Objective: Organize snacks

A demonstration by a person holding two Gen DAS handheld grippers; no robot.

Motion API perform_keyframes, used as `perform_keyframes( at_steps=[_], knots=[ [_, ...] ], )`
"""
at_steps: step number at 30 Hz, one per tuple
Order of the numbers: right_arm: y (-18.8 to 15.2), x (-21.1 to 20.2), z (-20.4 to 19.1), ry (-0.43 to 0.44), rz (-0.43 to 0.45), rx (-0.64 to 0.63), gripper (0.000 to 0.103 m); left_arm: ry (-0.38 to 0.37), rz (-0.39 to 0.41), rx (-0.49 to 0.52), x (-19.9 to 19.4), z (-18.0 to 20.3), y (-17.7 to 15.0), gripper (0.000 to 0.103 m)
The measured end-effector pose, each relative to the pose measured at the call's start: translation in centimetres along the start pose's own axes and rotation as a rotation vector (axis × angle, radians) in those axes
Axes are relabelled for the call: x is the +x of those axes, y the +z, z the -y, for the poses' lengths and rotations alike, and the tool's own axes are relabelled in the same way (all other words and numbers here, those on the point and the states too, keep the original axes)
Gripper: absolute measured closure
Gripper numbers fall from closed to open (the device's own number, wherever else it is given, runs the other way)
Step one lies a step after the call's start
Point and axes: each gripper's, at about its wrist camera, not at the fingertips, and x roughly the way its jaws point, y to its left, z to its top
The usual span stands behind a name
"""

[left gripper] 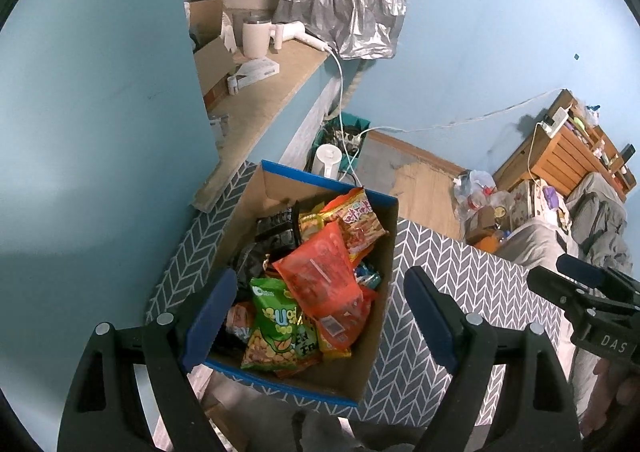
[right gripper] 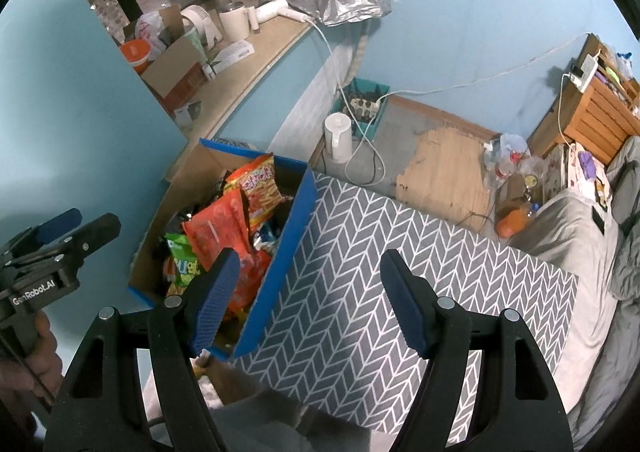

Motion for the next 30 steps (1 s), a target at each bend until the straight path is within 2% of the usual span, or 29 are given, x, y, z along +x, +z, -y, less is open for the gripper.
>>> perform_keyframes(
  at_steps=[30],
  knots=[
    [0.25,-0.85,-0.29,0.009,0.005,0.0,0.03,-0.008,-0.003,0.009,-0.22,0.23,0.28,0.016]
  ],
)
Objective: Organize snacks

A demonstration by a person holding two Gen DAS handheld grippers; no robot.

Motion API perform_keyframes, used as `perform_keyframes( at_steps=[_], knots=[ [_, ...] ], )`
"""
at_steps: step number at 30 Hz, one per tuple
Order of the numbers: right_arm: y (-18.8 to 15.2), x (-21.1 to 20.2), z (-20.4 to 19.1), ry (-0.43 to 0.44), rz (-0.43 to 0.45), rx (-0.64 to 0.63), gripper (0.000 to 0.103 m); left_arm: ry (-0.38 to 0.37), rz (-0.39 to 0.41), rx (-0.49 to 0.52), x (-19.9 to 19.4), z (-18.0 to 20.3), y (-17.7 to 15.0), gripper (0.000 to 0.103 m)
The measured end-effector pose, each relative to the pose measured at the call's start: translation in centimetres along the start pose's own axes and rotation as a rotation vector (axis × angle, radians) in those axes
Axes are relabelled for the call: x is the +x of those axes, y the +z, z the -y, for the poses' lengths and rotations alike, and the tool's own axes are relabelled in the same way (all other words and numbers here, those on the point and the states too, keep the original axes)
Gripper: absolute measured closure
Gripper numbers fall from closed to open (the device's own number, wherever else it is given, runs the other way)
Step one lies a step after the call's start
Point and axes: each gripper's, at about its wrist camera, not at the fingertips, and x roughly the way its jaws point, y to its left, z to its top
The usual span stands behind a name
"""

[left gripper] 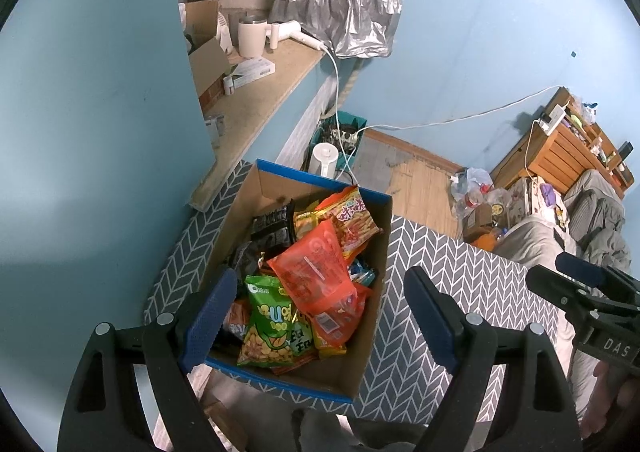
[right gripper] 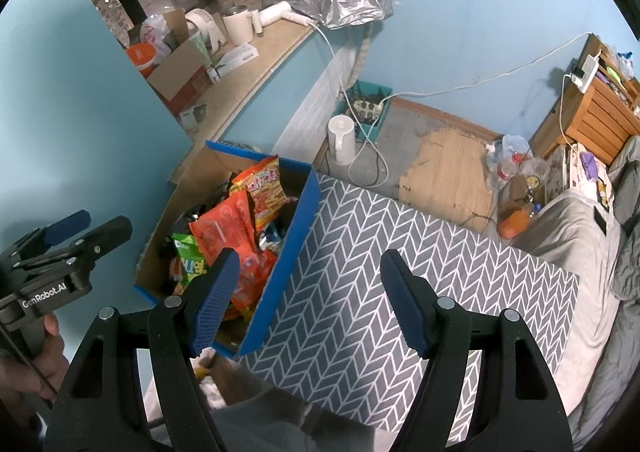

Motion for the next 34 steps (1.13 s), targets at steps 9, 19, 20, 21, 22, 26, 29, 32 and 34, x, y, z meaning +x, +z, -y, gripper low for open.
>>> perform_keyframes(
  at_steps=[9,19,20,21,22,26,29,32,34],
  knots=[
    [0.02,0.04,0.05,-0.005,-0.004,0.011,0.03,0.043,0.002,0.022,-0.24,0.31,0.24,0.016],
    [-0.2,0.22,0.08,-0.005,-0.006,0.02,0.03,0.055,-0.045,0.033,0.66,0.57,-0.34,0.015],
    [-0.23,0.28,0.04,-0.006,-0.006,0.023,0.03,0.061,-0.047,0.035,0.68,0.6,-0.31,0.015],
    [-0.23,0.27,0.06,-0.005,-0.005,0.022,0.03,0.064,-0.048,0.038,0.68,0.66,-0.29,0.015],
    [-0.25,0.27,0.08,-0.005,-0.006,0.02,0.03,0.063,-0.048,0.04,0.61,0.79,-0.31,0.015],
    [-0.25,0.34,0.05,-0.005,-0.007,0.021,0.03,0.058,-0.04,0.041,0.4,0.83,-0.12,0.015],
    [-0.16,0.44,-0.02,-0.005,-0.006,0.023,0.03,0.059,-0.035,0.033,0.36,0.76,-0.15,0.015],
    [-0.07,0.57,-0.06,-0.003,-0.005,0.027,0.03,0.059,-0.036,0.03,0.43,0.65,-0.06,0.015],
    [-0.01,0.67,-0.09,-0.002,-0.006,0.029,0.03,0.062,-0.038,0.032,0.47,0.61,-0.02,0.015]
  ],
)
